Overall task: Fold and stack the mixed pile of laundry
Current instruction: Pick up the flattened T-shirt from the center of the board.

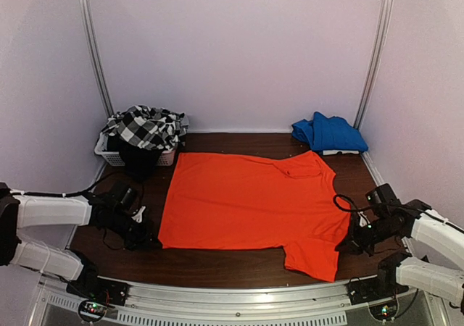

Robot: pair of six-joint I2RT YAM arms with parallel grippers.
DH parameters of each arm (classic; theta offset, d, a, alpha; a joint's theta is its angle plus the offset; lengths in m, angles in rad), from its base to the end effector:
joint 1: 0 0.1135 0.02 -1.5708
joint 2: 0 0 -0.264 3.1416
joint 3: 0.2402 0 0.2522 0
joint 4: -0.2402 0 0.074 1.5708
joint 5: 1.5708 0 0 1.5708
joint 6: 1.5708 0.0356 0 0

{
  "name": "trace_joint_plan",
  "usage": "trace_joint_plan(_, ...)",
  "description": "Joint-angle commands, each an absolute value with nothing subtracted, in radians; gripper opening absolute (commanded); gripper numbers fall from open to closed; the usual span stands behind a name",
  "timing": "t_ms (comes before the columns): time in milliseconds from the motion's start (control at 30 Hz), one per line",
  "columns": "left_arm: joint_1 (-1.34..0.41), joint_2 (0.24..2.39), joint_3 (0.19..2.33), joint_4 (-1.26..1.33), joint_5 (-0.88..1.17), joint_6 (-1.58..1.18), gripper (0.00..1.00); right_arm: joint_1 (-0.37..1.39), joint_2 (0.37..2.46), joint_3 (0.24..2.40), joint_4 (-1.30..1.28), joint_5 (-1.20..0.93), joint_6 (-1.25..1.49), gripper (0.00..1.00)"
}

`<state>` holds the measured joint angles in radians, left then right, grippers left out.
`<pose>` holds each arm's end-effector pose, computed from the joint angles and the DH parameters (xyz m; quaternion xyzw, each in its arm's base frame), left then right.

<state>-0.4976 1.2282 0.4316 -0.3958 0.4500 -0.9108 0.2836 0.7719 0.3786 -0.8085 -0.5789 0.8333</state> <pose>0.1549 -0.1017 0.1304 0.1553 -0.9456 0.2857 0.0021 0.1074 0.0516 0.1624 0.2053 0.9210 0.3311 0.0004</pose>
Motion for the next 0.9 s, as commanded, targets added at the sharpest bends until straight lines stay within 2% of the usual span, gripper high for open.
trace_joint_plan(0, -0.502, 1.152, 0.428, -0.458, 0.447, -0.920, 0.00, 0.282, 0.692, 0.420, -0.895, -0.576, 0.841, 0.00)
trace_joint_plan(233, -0.502, 0.996, 0.427, -0.586, 0.498, -0.960, 0.00, 0.285, 0.542, 0.446, -1.006, -0.605, 0.936, 0.00)
trace_joint_plan(367, -0.502, 0.972, 0.473, -0.634, 0.521, -0.961, 0.00, 0.285, 0.544, 0.490, -1.021, -0.623, 0.954, 0.00)
trace_joint_plan(567, -0.440, 1.055, 0.592, -0.648, 0.544, -0.913, 0.00, 0.281, 0.685, 0.594, -0.956, -0.594, 0.908, 0.00)
trace_joint_plan(867, -0.336, 1.295, 0.814, -0.654, 0.576, -0.756, 0.00, 0.192, 0.893, 0.711, -0.885, -0.600, 0.797, 0.00)
